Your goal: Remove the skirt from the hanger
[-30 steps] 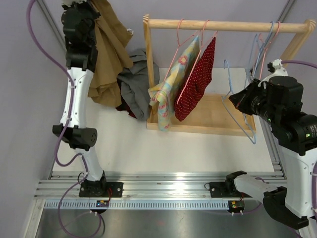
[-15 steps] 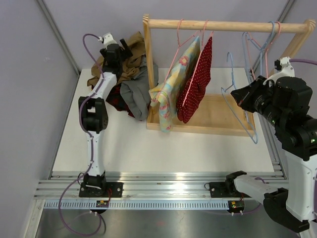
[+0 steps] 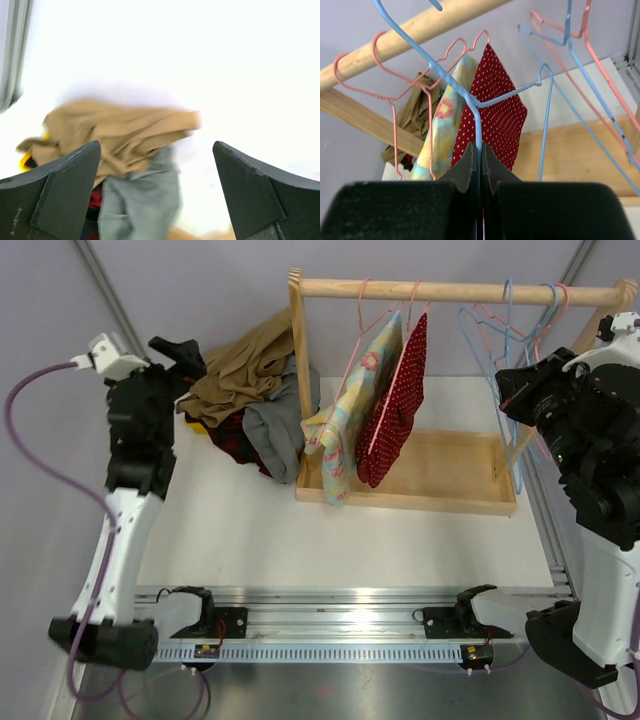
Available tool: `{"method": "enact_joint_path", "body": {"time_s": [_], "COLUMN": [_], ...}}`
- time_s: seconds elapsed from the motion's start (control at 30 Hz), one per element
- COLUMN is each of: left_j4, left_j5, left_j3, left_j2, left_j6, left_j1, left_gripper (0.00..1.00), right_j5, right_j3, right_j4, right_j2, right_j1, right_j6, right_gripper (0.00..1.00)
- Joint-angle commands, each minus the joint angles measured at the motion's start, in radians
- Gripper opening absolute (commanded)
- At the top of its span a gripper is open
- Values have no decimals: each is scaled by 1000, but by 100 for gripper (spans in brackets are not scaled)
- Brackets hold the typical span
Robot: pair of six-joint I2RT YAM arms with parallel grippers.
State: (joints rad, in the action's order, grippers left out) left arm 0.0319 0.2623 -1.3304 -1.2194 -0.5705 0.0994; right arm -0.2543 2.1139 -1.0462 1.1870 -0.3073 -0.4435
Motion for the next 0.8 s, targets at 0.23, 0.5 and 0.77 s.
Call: {"method": "enact_joint_path", "body": {"time_s": [0.23, 0.5, 0.77], "left_j4": [560, 735, 741], "left_j5": [-14, -34, -23], "left_j3": [106, 278, 392], "left_j2": [372, 581, 666], "left_j6": [189, 210, 241], "left_j1": [151, 151, 151], "left_gripper": [99, 99, 99], "right_j5": [-186, -88, -91], "right_j3": [52, -43, -193], "right_j4": [228, 241, 226], "right_j2": [190, 186, 48], "right_j1": [10, 76, 79], "right_j6": [111, 14, -3], "right_gripper": [0, 0, 19]}}
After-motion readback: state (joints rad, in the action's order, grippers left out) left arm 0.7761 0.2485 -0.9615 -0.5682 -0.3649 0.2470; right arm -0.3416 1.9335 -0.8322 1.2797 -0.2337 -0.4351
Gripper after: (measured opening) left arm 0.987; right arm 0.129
